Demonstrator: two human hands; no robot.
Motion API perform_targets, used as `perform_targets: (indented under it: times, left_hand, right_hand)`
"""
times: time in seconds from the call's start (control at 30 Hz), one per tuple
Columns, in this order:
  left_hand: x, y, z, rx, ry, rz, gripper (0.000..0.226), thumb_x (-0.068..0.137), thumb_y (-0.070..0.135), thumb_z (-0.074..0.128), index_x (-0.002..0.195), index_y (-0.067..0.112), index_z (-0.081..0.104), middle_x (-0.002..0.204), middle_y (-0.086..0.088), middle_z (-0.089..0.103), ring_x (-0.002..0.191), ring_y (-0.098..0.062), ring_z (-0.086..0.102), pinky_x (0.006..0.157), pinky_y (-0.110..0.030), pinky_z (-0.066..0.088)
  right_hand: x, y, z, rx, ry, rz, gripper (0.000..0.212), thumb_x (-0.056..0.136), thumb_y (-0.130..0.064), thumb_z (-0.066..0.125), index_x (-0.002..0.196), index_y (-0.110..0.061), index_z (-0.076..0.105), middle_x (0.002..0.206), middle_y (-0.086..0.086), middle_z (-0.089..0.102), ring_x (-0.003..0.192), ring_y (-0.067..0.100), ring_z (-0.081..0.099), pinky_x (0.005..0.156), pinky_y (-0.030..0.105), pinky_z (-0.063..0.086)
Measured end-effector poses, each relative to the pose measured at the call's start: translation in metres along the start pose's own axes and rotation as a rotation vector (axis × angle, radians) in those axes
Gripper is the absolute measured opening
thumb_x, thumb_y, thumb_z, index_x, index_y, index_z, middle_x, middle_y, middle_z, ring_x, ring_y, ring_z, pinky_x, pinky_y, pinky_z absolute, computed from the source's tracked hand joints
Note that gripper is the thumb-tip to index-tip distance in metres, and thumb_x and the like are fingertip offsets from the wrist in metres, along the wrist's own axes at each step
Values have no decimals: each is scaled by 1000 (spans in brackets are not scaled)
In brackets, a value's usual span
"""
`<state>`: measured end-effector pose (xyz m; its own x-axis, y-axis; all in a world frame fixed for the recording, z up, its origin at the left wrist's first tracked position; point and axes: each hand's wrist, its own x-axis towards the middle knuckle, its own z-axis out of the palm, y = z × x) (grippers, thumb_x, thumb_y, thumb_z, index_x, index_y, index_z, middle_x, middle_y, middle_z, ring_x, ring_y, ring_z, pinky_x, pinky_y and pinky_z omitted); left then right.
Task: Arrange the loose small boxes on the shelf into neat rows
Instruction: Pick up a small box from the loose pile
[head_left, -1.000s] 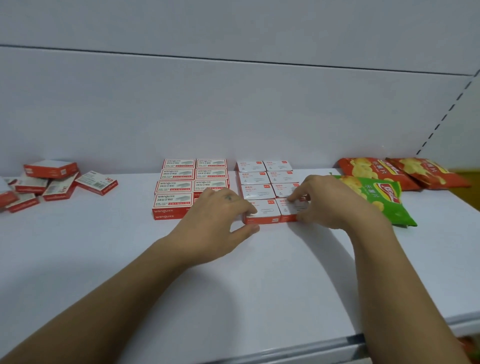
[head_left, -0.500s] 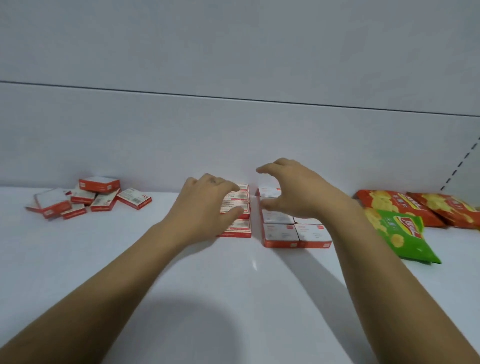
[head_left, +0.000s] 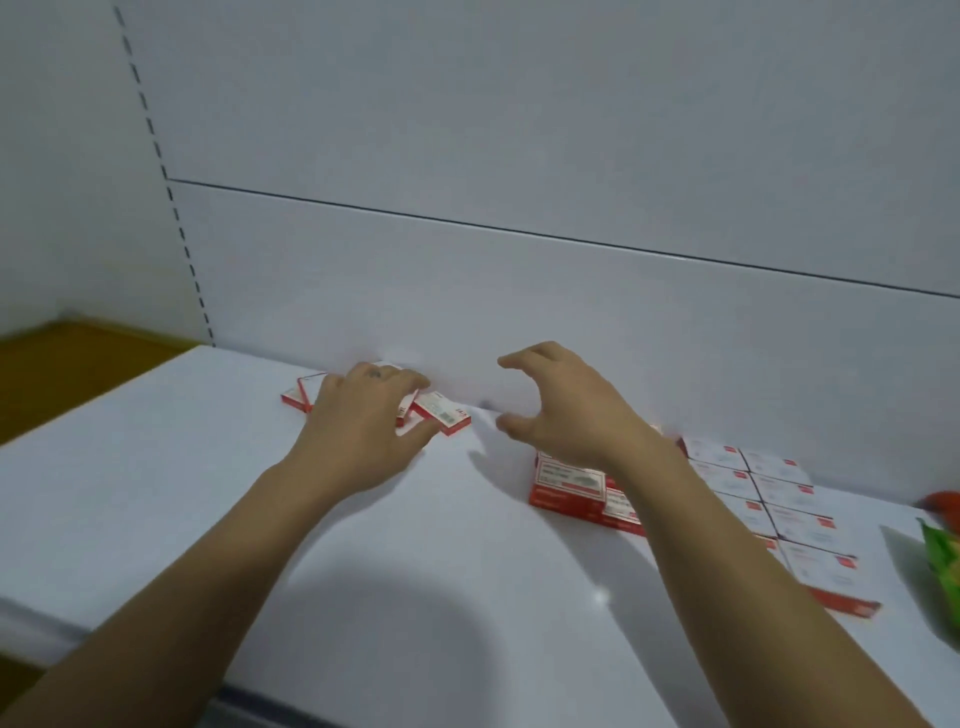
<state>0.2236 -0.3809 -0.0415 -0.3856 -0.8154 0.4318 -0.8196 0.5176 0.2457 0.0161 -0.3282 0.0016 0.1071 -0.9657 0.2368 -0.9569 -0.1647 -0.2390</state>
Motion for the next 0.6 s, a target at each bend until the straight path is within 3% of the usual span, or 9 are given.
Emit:
perform_targets:
  times: [0.1, 0.37, 0.6]
  left_hand:
    - [-6, -32, -9, 40, 11, -69, 43, 85, 55, 55, 122, 34, 57, 121, 6, 62, 115, -19, 49, 93, -37, 33]
    - [-16, -86, -19, 78, -41, -212, 55, 87, 58, 51, 135, 32, 45, 142, 6, 46, 131, -18, 37, 106, -40, 27]
    - [-7, -100, -16, 23, -52, -105, 51, 87, 58, 51, 132, 35, 45, 139, 9, 47, 127, -15, 37, 104, -39, 27]
  right_hand:
    - [24, -24, 23, -24, -45, -26, 63, 85, -42, 62, 142, -28, 37, 145, -2, 37, 131, 18, 37, 106, 34, 35]
    - [75, -55, 83, -222, -157, 106, 50, 87, -47, 53, 130, -21, 47, 124, 7, 51, 111, 26, 50, 88, 36, 40]
    - [93, -51, 98, -285, -235, 285, 38, 87, -37, 52, 120, -19, 50, 116, 4, 59, 106, 27, 56, 75, 31, 38]
